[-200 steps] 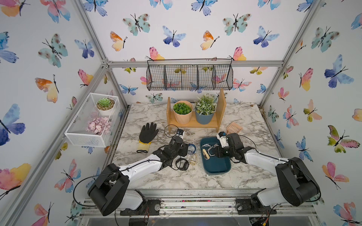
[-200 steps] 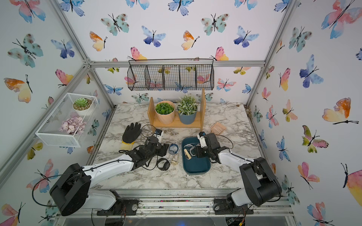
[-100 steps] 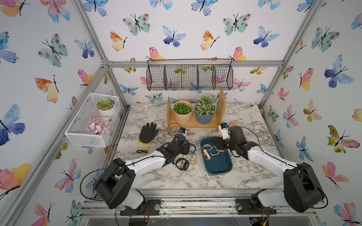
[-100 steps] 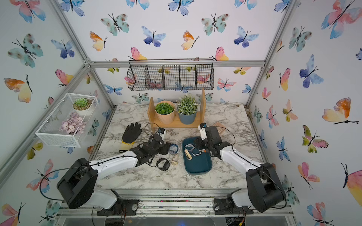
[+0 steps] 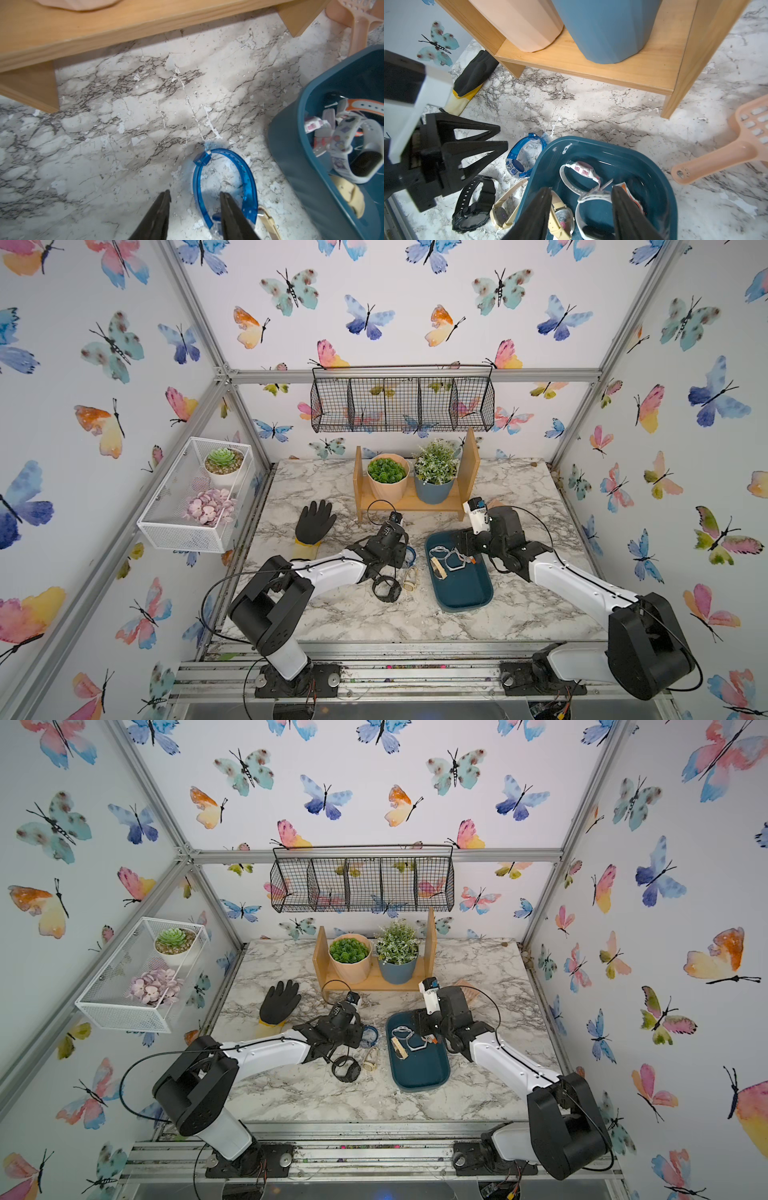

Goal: Put the watch into the storage box
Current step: Place the watch in the storage box, then pick up the watch at the center of the board.

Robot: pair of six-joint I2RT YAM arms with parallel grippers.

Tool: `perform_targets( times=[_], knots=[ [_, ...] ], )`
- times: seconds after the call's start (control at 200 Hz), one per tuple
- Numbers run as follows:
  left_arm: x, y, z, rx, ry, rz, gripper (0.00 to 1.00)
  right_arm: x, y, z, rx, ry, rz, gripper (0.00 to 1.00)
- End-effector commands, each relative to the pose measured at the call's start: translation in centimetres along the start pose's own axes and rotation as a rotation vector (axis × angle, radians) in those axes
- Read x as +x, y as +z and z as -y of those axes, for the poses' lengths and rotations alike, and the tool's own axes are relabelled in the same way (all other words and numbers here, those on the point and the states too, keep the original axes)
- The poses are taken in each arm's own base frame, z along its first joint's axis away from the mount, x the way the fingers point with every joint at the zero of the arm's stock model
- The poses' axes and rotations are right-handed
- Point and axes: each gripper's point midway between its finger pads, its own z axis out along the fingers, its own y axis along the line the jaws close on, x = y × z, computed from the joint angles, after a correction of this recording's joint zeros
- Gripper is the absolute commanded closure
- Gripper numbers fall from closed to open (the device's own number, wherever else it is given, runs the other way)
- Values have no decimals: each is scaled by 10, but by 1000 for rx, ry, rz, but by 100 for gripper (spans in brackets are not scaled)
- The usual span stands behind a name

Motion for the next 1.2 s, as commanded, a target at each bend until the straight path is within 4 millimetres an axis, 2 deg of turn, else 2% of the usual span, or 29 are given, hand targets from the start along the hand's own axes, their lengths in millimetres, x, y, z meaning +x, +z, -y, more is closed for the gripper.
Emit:
perform_targets(
  times=[0.0, 0.305, 0.455, 0.606, 0.691, 0.786, 0.981, 1.196],
  knots=[
    [8, 12, 0, -8, 9, -71, 67, 6, 5, -6, -31, -4, -13, 47],
    [19, 27, 4, 10, 2, -127, 69, 5, 6, -9, -41, -10, -19, 46],
    [27, 31, 6, 18, 6, -155, 74, 3, 7, -12, -51, -12, -17, 46],
    [29, 31, 3, 8, 5, -160, 82, 2, 7, -12, -52, -13, -12, 46],
    [30, 31, 2, 2, 1, -159, 92, 1, 7, -13, -54, -17, -16, 46],
    [28, 29, 0, -5, -1, -148, 100, -1, 8, -14, -58, -18, -13, 46],
    [13, 15, -6, -33, -16, -75, 100, -3, 8, -18, -80, -23, -7, 46],
    [-7, -13, -11, -18, -38, 81, 100, -2, 10, -48, -188, -88, -11, 45]
  ],
)
